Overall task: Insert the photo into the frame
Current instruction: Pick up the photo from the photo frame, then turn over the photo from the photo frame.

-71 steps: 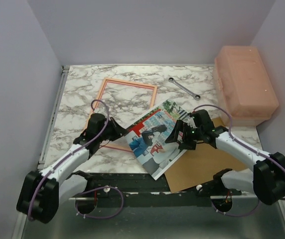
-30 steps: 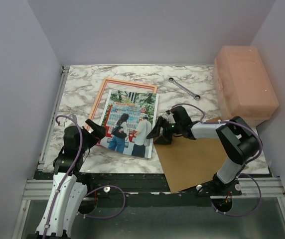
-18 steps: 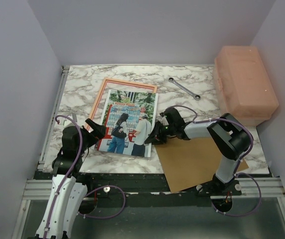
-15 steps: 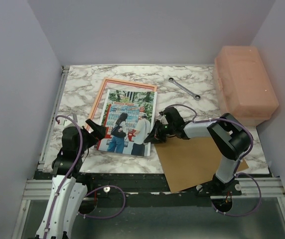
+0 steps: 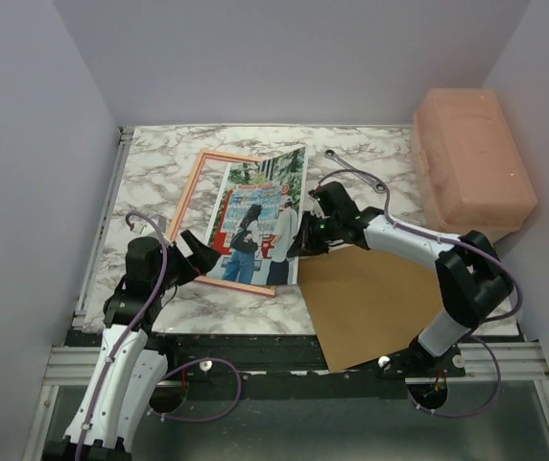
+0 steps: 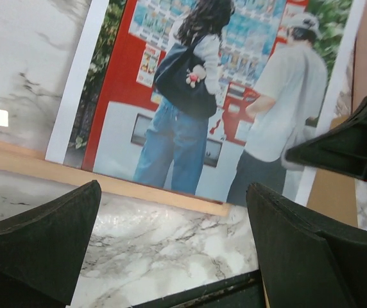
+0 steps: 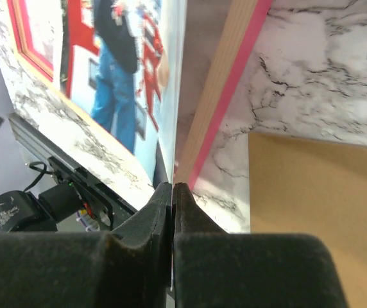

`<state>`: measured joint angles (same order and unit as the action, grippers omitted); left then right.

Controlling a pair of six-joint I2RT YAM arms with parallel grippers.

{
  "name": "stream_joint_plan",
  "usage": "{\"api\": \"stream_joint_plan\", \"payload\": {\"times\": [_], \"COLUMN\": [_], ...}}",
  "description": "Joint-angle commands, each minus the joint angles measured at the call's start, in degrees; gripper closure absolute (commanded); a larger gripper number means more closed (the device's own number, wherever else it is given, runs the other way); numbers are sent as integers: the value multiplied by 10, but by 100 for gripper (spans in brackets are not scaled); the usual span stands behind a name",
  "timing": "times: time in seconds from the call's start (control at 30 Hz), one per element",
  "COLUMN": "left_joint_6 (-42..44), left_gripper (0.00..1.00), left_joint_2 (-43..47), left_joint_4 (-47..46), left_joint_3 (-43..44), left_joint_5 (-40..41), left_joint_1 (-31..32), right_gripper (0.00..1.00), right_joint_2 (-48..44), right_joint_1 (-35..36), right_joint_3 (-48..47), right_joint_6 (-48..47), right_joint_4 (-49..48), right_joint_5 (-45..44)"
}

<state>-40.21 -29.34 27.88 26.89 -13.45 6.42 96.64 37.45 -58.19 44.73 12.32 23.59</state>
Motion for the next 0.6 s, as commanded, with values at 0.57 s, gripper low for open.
{"api": "stream_joint_plan", "payload": {"times": [0.57], "left_joint_6": [-88], "left_gripper": [1], "left_joint_2": [-315], "left_joint_4": [-192], "left_joint_3": [147], "left_joint_5": [10], "left_joint_1": [308], "right_gripper": [99], "right_joint_2": [-234], "right_joint_1": [2], "right_joint_3": [-222], "right_joint_6": [-118], "right_joint_4": [479], "right_joint_5": [-307]}}
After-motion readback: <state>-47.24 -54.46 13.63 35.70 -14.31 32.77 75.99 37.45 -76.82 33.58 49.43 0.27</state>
